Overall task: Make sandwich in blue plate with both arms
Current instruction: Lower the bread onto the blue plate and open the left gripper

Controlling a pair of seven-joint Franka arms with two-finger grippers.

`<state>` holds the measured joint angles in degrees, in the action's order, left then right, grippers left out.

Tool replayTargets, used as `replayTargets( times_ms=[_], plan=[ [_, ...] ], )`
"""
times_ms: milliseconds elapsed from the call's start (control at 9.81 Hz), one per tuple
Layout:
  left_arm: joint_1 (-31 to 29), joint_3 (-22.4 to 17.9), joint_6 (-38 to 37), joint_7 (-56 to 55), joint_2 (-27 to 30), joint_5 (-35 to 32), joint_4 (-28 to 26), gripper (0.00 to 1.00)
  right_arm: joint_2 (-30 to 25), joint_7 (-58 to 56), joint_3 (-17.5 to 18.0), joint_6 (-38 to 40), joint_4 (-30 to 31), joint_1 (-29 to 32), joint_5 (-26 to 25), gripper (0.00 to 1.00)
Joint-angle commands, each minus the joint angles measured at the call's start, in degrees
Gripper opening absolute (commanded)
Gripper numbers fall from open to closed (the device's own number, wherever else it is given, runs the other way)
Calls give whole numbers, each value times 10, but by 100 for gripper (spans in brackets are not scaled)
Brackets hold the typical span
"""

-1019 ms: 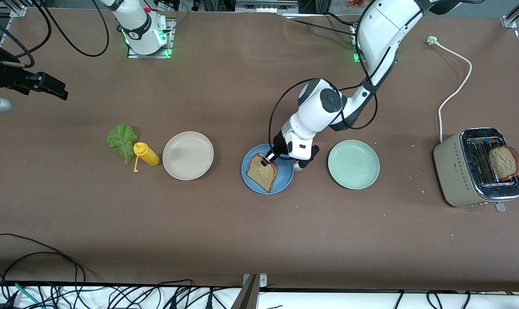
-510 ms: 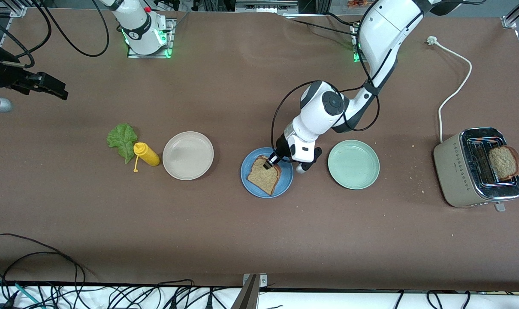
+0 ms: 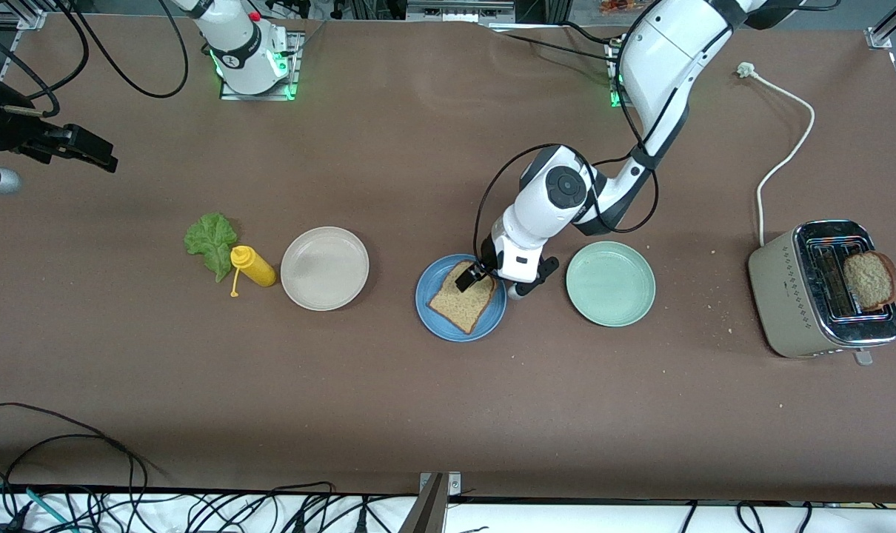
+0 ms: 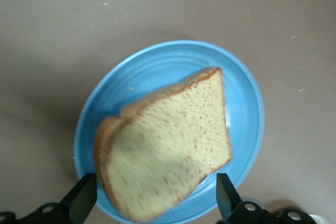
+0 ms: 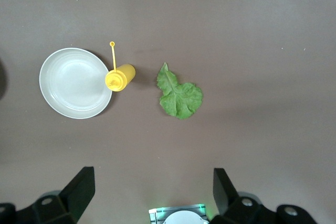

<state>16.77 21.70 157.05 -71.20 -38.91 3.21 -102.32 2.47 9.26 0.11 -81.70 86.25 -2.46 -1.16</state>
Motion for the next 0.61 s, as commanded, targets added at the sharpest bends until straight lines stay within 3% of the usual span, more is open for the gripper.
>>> replayTargets(
  times_ms=[0, 204, 510],
  plan=[
    [-3, -2, -116, 2, 13, -55, 12, 100, 1, 5, 1, 10, -8, 1, -2, 100],
    [-30, -2, -184, 23, 33, -56, 13, 100, 2, 5, 1, 9, -8, 1, -2, 100],
    [-114, -1, -335, 90, 121, -56, 15, 100, 2, 5, 1, 10, -8, 1, -2, 100]
  ],
)
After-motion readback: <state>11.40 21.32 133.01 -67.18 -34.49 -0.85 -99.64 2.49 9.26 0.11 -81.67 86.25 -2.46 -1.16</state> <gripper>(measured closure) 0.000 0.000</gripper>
